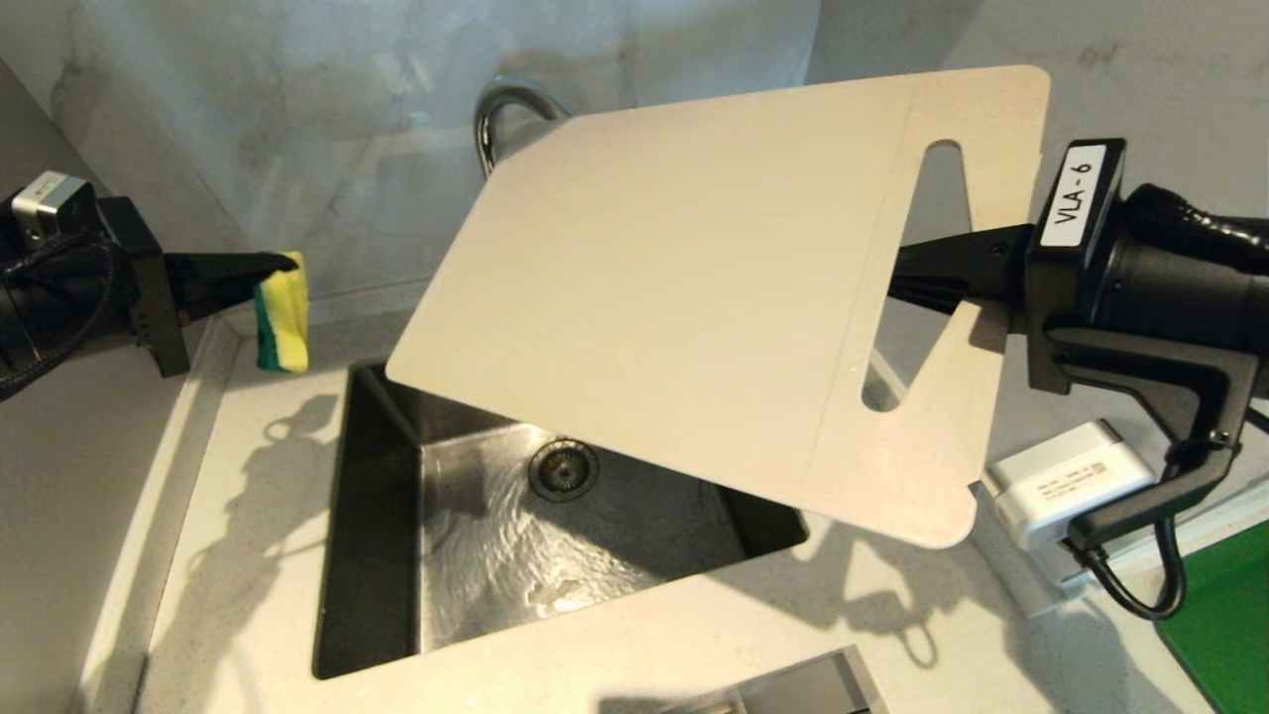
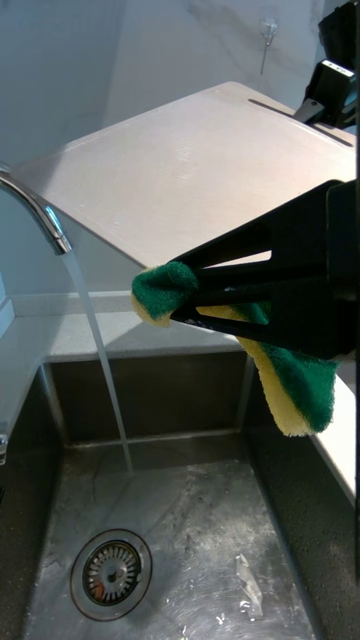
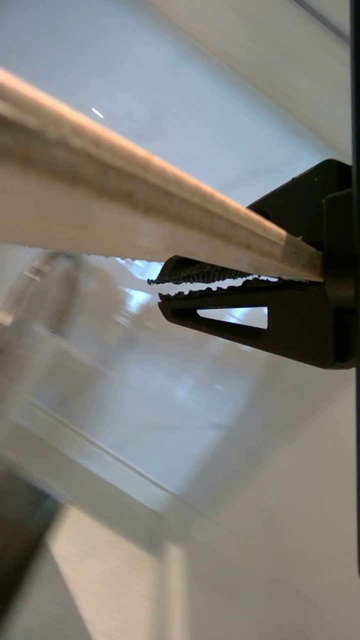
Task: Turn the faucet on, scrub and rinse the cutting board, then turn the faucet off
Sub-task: Put down the cutting board
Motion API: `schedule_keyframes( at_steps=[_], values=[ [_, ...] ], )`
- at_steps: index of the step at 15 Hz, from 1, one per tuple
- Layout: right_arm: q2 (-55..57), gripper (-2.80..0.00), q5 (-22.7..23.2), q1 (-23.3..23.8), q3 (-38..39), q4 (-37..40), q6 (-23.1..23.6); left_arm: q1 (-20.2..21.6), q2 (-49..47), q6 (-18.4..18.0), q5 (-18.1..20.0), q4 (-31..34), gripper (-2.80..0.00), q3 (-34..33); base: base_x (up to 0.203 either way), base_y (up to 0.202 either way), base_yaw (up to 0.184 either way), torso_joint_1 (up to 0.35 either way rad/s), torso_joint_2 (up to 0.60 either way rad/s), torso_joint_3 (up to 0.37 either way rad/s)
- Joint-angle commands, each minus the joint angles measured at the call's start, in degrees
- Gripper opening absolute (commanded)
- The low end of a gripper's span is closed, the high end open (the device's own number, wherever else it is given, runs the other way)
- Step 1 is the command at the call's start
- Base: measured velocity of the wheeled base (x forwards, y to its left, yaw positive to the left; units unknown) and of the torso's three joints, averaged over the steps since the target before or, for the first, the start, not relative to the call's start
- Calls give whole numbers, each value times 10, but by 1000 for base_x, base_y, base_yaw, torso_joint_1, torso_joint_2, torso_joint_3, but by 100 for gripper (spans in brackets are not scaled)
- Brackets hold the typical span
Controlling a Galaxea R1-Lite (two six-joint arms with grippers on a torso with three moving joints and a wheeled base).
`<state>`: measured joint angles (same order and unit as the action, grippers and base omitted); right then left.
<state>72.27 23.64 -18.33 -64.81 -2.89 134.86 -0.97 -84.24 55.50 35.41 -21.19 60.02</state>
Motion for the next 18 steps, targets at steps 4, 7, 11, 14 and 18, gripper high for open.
schedule_keyframes(
  at_steps=[4,7,11,14,18],
  values=[
    [-44,-280,1,122,10,-1,-71,0,-4,3,2,-1,-280,-1,0,0,0,0,0,0],
    [-55,-280,4,135,27,-61,-147,0,-14,2,1,-2,-280,0,0,0,0,0,0,0],
    [-53,-280,4,135,72,-174,-261,0,-19,3,1,-3,-280,-1,0,0,0,0,0,0],
    [-52,-280,1,134,90,-210,-326,3,-19,2,1,-3,-280,0,0,0,0,0,0,0],
    [-55,-280,-19,127,84,-215,-368,3,-21,2,1,-2,-280,0,0,0,0,0,0,0]
  ],
)
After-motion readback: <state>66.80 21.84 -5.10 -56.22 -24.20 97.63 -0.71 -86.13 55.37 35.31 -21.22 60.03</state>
